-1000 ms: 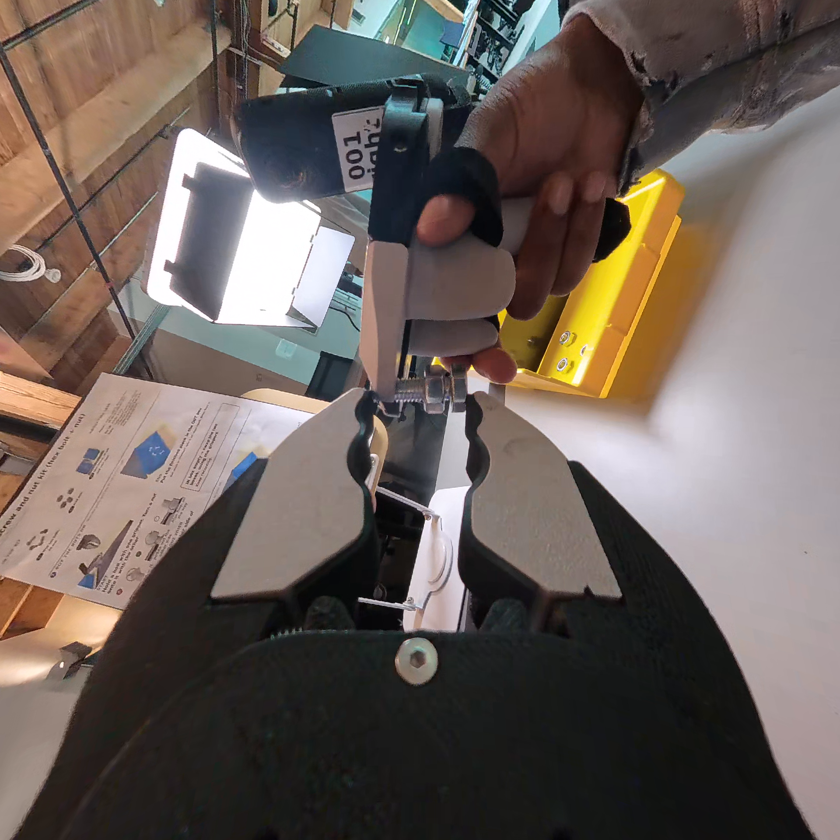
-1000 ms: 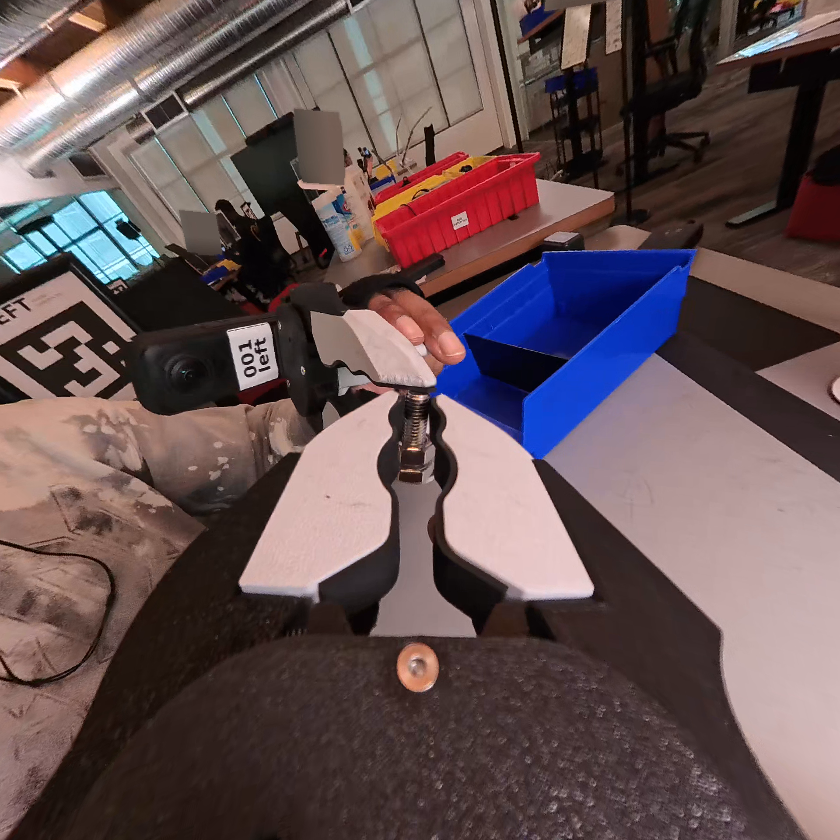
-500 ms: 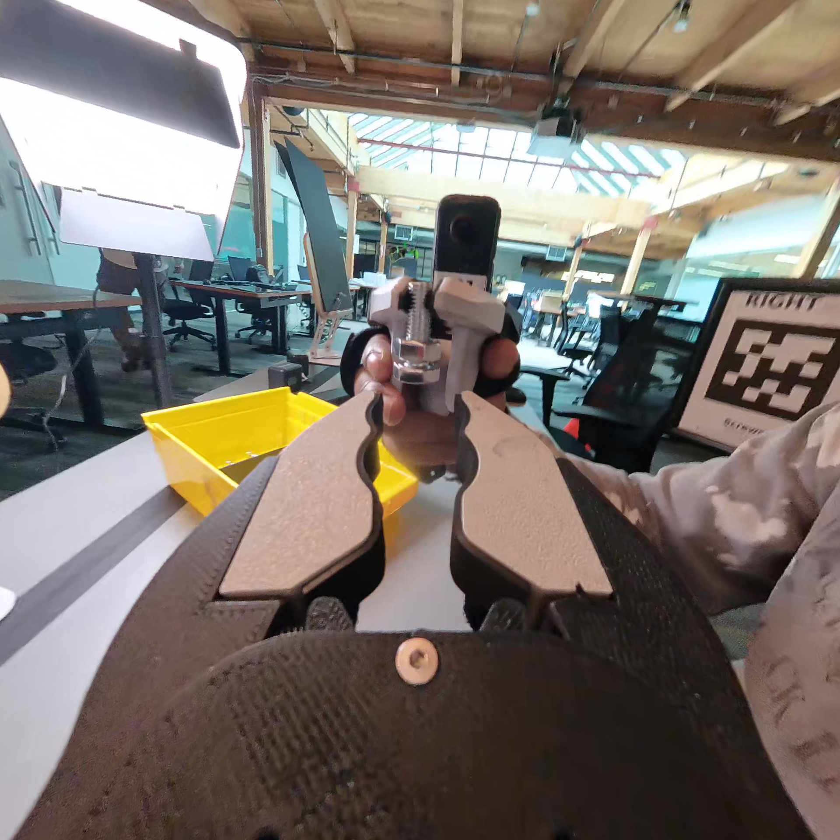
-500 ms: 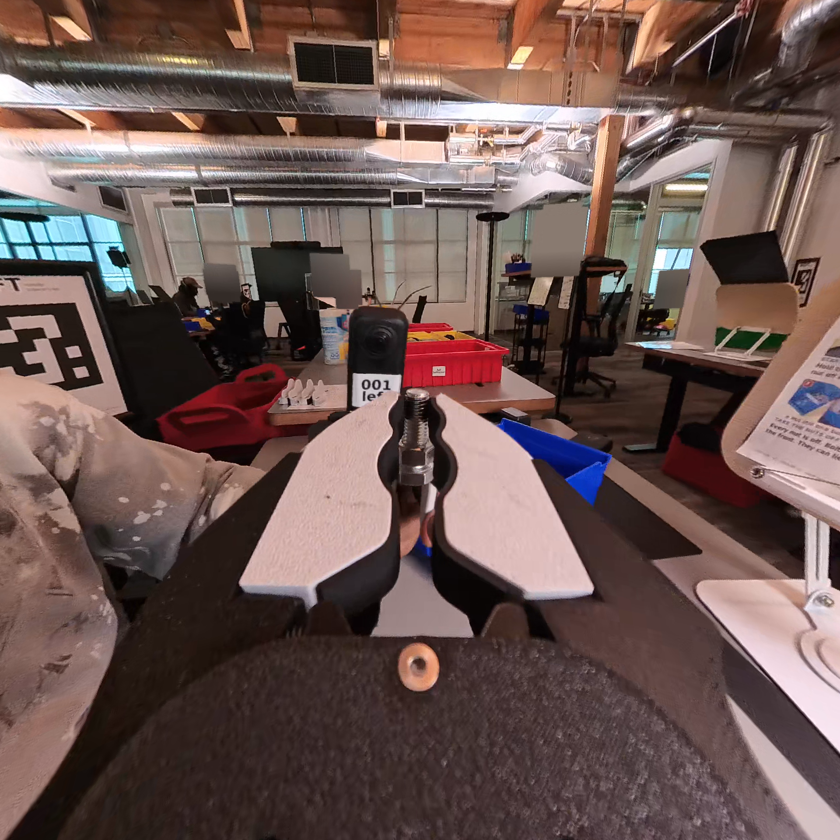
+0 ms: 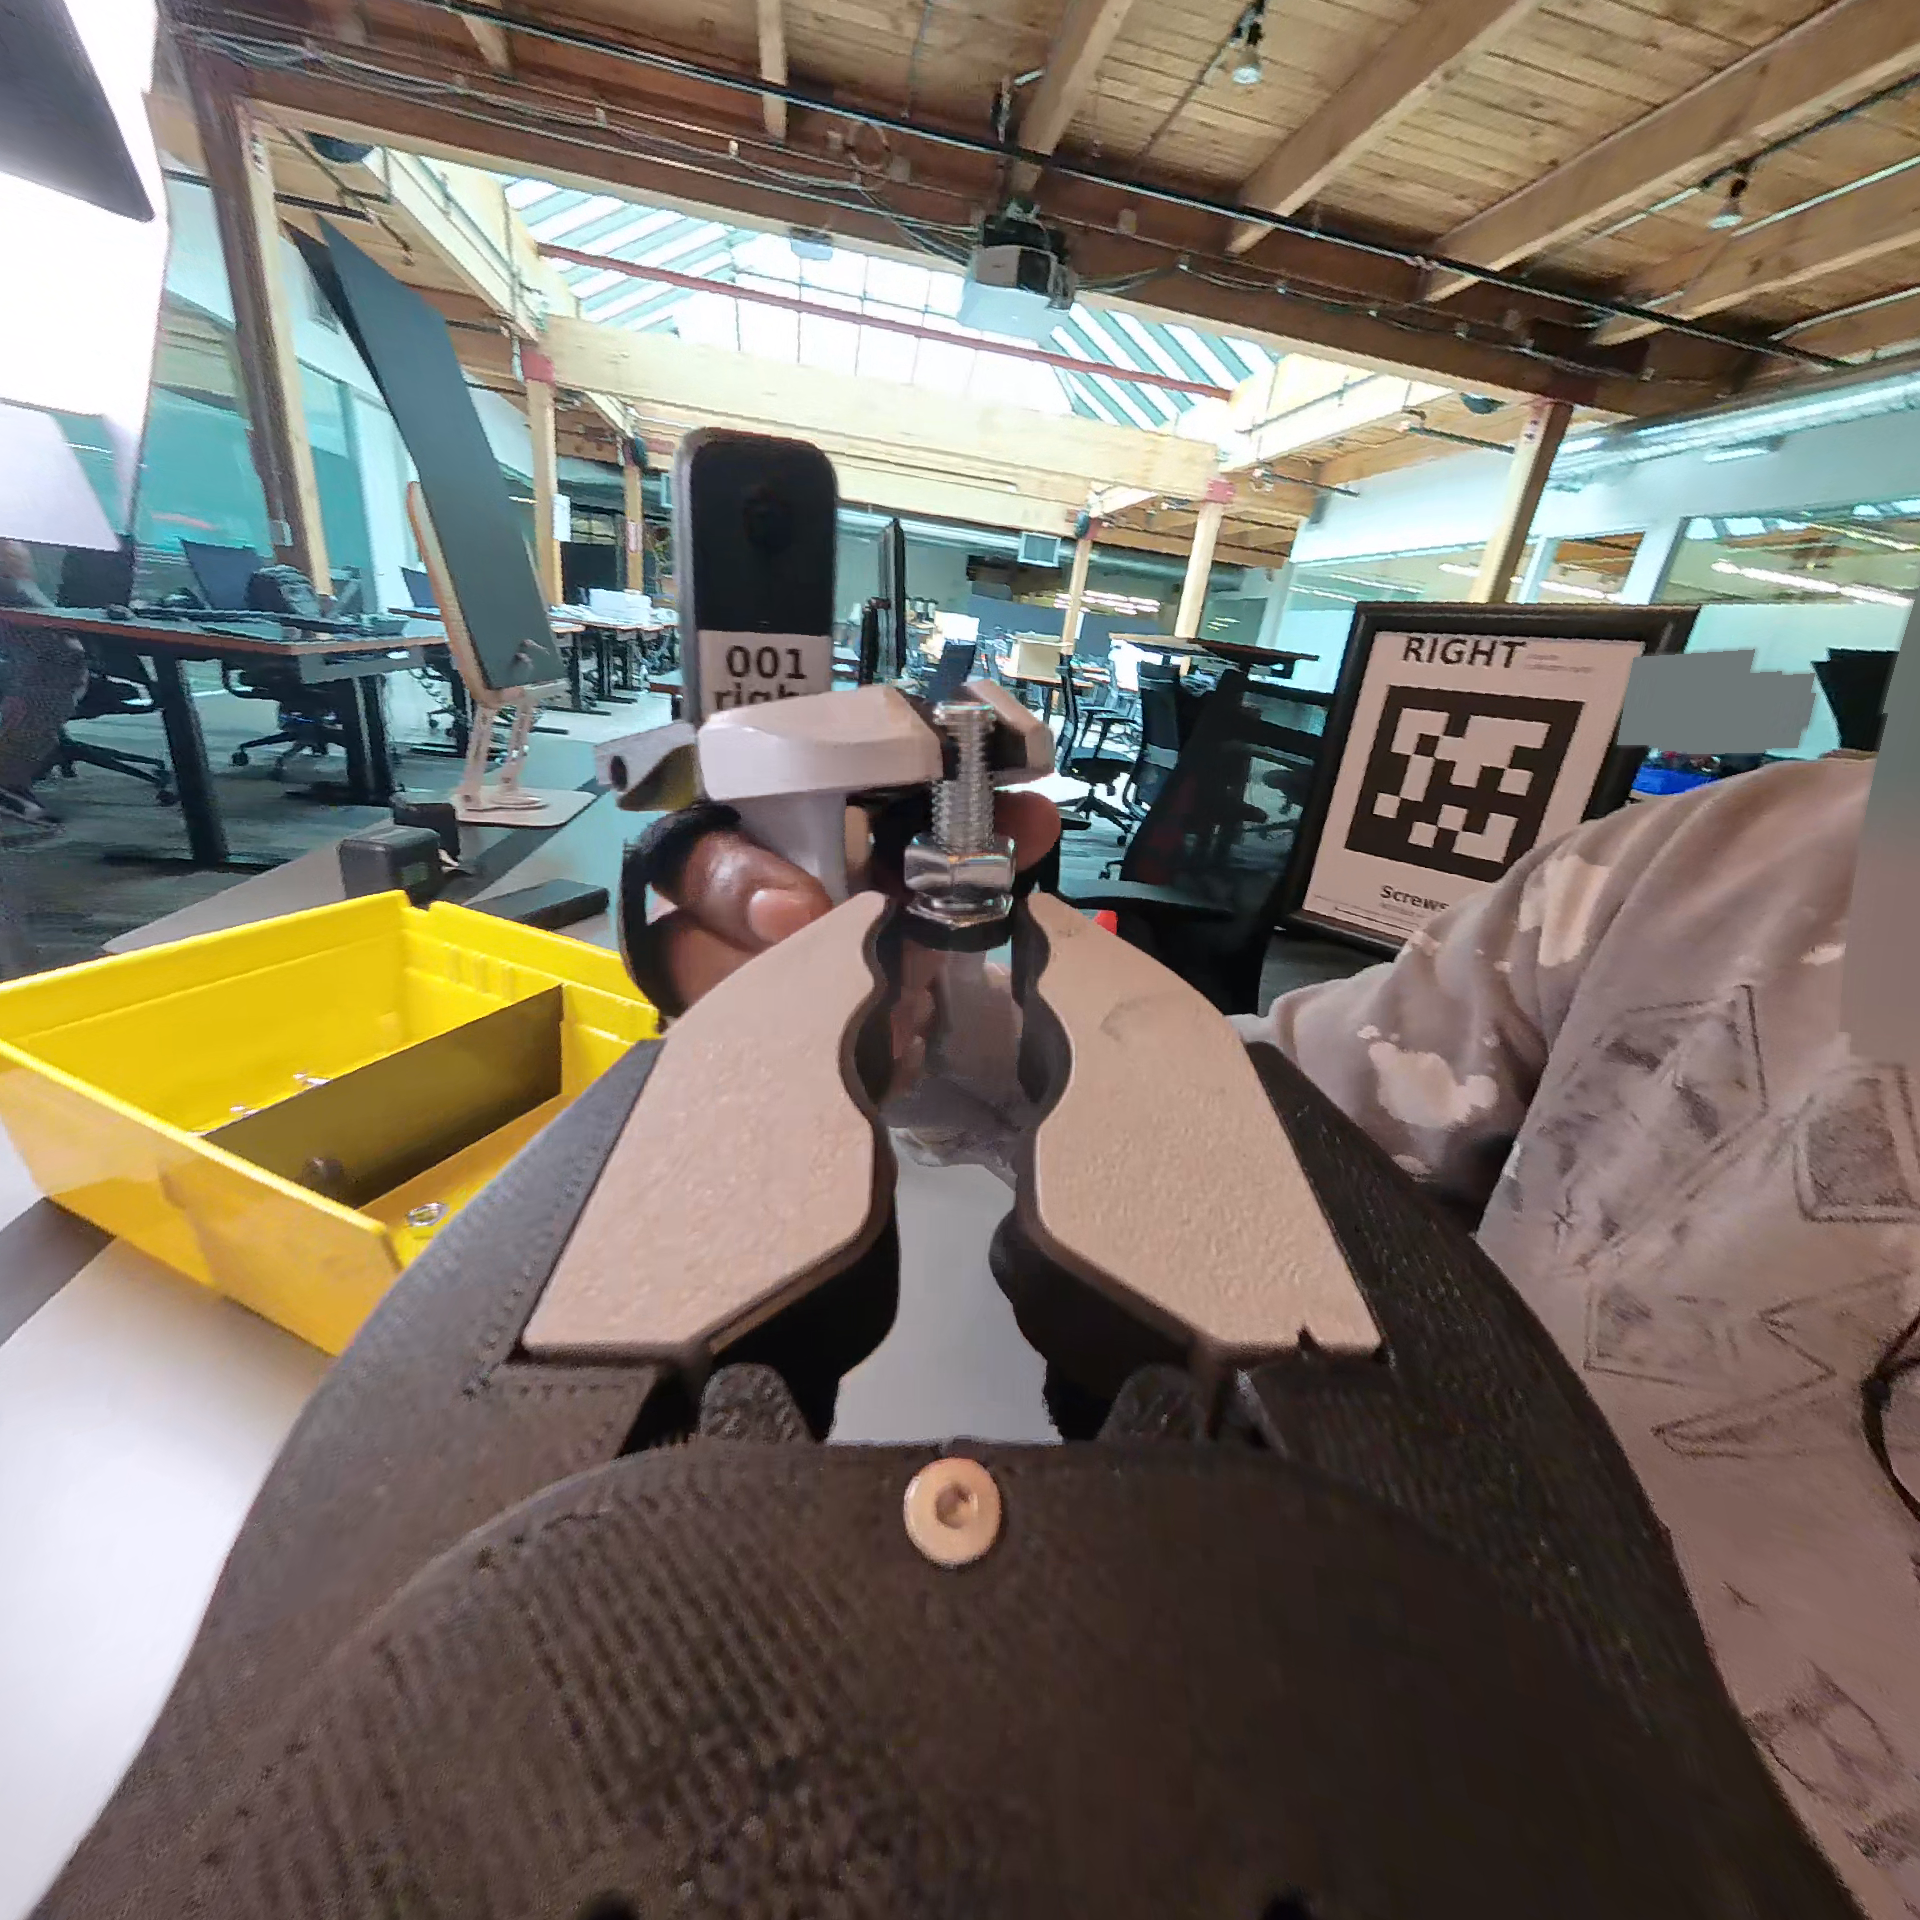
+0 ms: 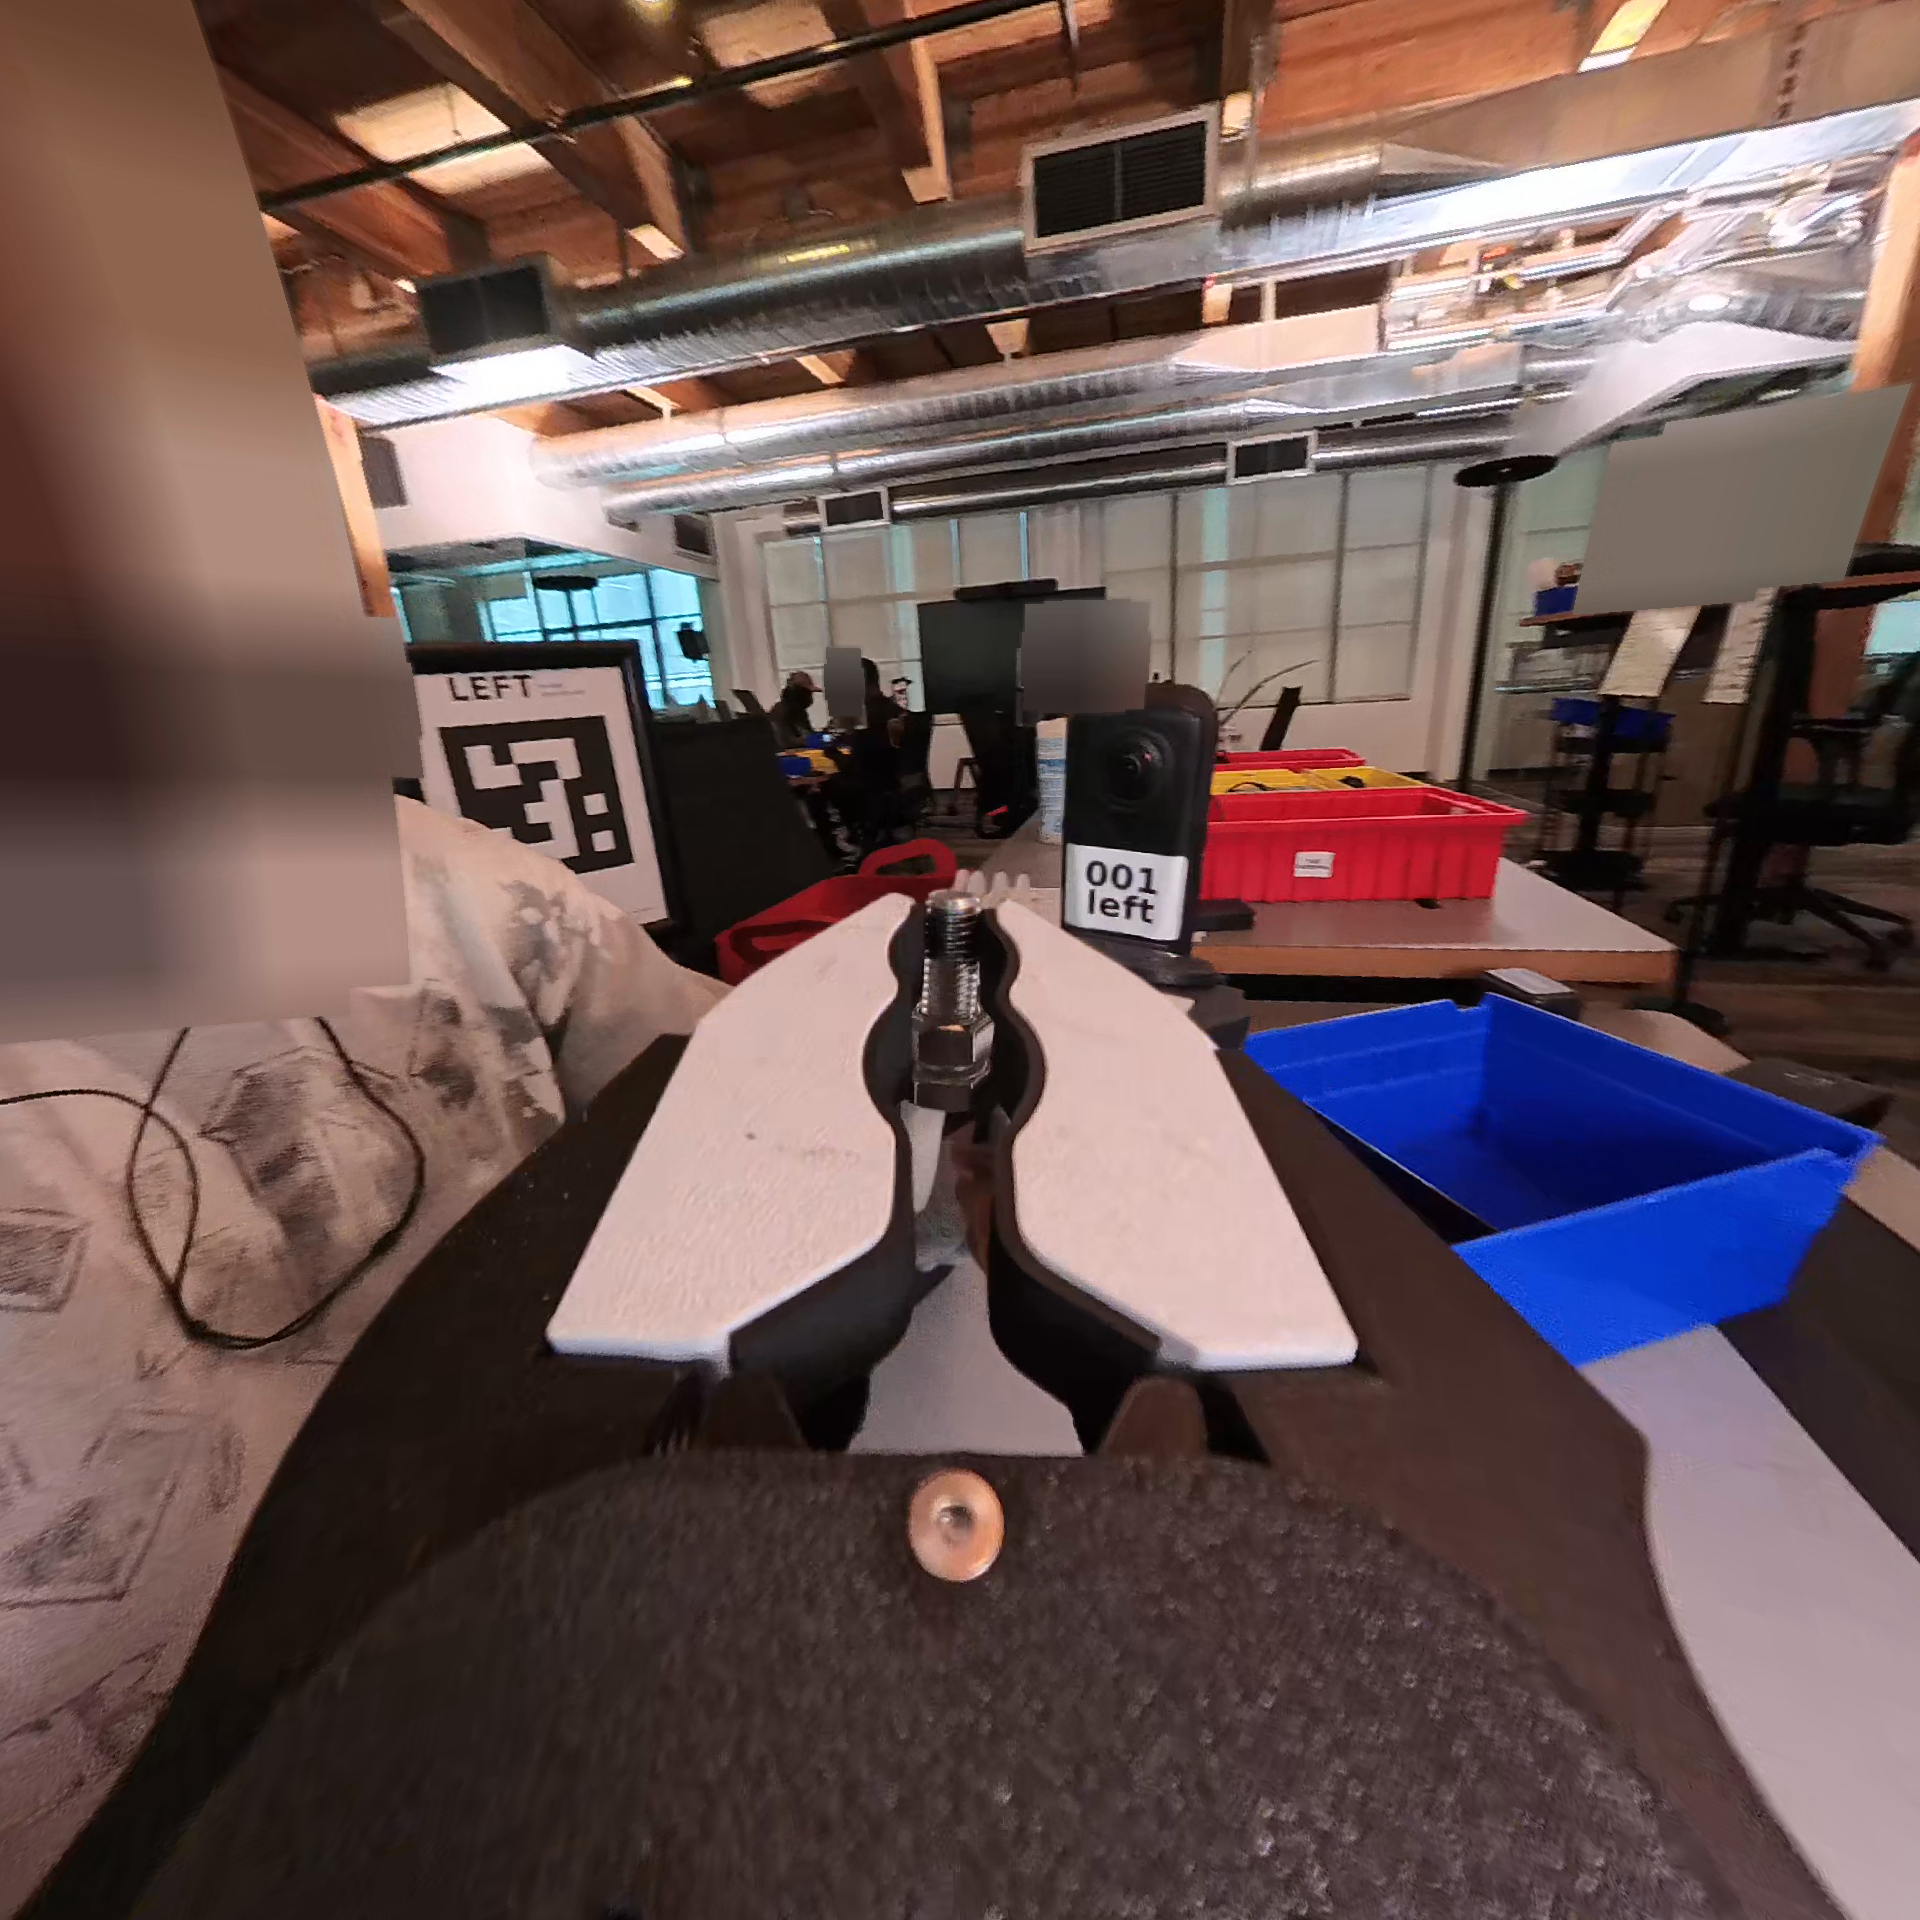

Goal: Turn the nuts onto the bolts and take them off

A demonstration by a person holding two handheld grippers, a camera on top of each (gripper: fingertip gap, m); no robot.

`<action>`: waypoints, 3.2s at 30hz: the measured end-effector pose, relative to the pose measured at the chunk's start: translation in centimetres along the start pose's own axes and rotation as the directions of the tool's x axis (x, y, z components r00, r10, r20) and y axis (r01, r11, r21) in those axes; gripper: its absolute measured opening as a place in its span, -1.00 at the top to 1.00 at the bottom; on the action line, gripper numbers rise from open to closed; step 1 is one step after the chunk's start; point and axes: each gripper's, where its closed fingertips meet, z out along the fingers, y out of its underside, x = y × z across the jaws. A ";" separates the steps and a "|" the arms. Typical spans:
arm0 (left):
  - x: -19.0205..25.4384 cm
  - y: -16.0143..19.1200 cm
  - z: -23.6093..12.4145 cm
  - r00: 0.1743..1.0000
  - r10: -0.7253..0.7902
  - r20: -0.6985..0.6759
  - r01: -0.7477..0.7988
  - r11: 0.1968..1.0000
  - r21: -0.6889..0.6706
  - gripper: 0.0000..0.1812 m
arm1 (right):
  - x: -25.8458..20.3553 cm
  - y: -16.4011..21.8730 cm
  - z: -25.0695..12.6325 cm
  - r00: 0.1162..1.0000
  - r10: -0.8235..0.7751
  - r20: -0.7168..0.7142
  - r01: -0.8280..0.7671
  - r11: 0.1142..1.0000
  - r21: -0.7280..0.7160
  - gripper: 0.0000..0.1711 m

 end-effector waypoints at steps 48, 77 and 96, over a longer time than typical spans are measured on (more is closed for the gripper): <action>-4.6 -2.8 -2.9 0.838 0.191 0.511 -0.239 0.970 0.030 0.80 | 4.8 -0.3 0.2 0.872 -0.107 -0.478 0.062 0.992 -0.108 0.57; -4.6 -3.0 -3.0 0.835 0.179 0.521 -0.264 0.960 0.093 0.80 | 5.7 -0.7 0.3 0.823 -0.103 -0.558 0.074 0.994 -0.075 0.58; -3.5 -4.6 -3.5 0.839 0.192 0.510 -0.304 0.941 0.146 0.79 | 7.1 -2.3 -2.6 0.765 -0.054 -0.642 0.076 0.997 0.007 0.79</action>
